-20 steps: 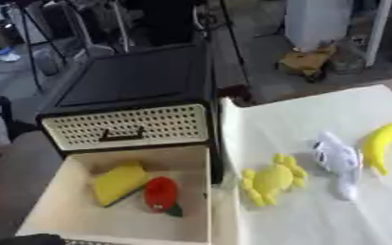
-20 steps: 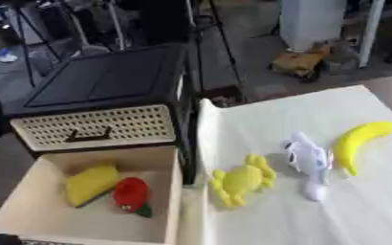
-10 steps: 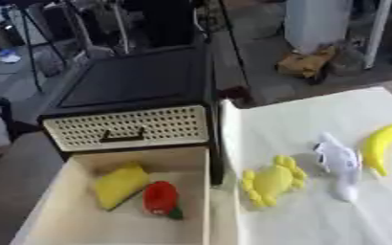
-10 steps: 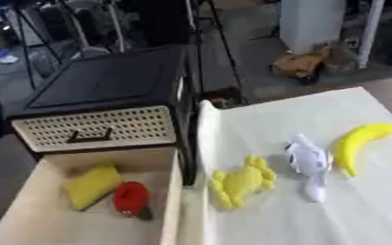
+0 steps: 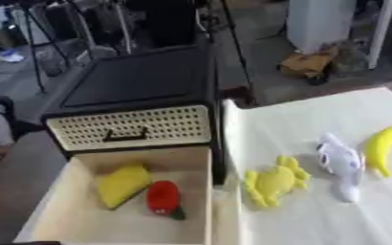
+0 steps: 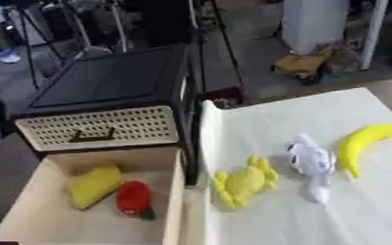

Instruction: Pick up objects from table and place into drawer.

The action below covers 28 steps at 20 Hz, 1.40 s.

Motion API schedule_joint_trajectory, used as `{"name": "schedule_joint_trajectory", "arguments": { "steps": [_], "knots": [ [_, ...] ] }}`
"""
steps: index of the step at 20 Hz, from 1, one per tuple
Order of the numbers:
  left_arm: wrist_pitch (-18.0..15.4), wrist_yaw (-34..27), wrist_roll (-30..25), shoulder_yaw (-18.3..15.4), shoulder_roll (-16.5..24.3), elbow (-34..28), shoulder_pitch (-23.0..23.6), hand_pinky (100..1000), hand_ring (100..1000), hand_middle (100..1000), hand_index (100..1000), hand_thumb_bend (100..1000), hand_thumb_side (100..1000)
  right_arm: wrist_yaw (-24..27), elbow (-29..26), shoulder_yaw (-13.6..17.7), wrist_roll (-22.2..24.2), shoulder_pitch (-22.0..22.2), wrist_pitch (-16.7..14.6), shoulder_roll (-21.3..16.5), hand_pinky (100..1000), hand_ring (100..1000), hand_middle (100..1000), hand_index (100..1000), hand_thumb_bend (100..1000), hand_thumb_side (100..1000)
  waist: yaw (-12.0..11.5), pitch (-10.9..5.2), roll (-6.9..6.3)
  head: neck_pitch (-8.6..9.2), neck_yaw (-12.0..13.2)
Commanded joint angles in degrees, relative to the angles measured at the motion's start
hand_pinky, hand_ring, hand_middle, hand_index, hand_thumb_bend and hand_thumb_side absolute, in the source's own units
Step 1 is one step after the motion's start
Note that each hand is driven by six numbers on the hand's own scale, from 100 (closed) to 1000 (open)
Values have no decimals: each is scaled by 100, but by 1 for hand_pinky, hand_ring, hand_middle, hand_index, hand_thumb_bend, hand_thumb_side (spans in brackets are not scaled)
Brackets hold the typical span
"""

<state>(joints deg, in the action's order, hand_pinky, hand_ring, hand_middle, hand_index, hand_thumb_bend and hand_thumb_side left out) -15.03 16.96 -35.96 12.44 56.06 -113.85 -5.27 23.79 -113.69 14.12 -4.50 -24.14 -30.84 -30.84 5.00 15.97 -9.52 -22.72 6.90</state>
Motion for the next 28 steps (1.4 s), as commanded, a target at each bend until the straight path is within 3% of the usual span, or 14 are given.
{"name": "schedule_joint_trajectory", "arguments": {
  "steps": [1, 11, 18, 25, 26, 28],
  "knots": [
    [-412, 7, 201, -169, 66, -74, -91, 100, 100, 100, 859, 100, 429, 20, -90, 22, -24, -33, 8, -80, 759, 882, 768, 912, 100, 1000, -17, -116, 55, -36, -19],
    [-1094, -634, 522, -488, -205, -74, -322, 100, 100, 100, 844, 100, 413, 12, -90, 29, -37, -2, -8, -74, 759, 882, 768, 912, 100, 1000, -50, -115, 96, -21, -73],
    [-1591, -1307, 1506, -961, -481, -74, -534, 100, 100, 100, 843, 100, 426, 9, -90, 50, -78, 6, -46, -82, 759, 882, 769, 912, 100, 1000, -100, -104, 142, -20, -161],
    [-1699, -2366, 2848, -1326, -863, -74, -522, 100, 100, 100, 863, 100, 550, 7, -90, 76, -143, 10, -93, -82, 758, 881, 769, 911, 100, 1000, -153, -102, 217, 6, -249],
    [-1700, -2527, 2993, -1377, -930, -74, -515, 100, 100, 100, 885, 100, 628, 7, -90, 78, -154, 5, -103, -84, 758, 880, 769, 911, 100, 1000, -160, -99, 230, 16, -267],
    [-1707, -2843, 3227, -1479, -1066, -74, -502, 100, 100, 100, 909, 100, 689, 8, -90, 81, -175, -1, -124, -94, 758, 880, 769, 911, 100, 1000, -178, -92, 249, 34, -300]
  ]
}}
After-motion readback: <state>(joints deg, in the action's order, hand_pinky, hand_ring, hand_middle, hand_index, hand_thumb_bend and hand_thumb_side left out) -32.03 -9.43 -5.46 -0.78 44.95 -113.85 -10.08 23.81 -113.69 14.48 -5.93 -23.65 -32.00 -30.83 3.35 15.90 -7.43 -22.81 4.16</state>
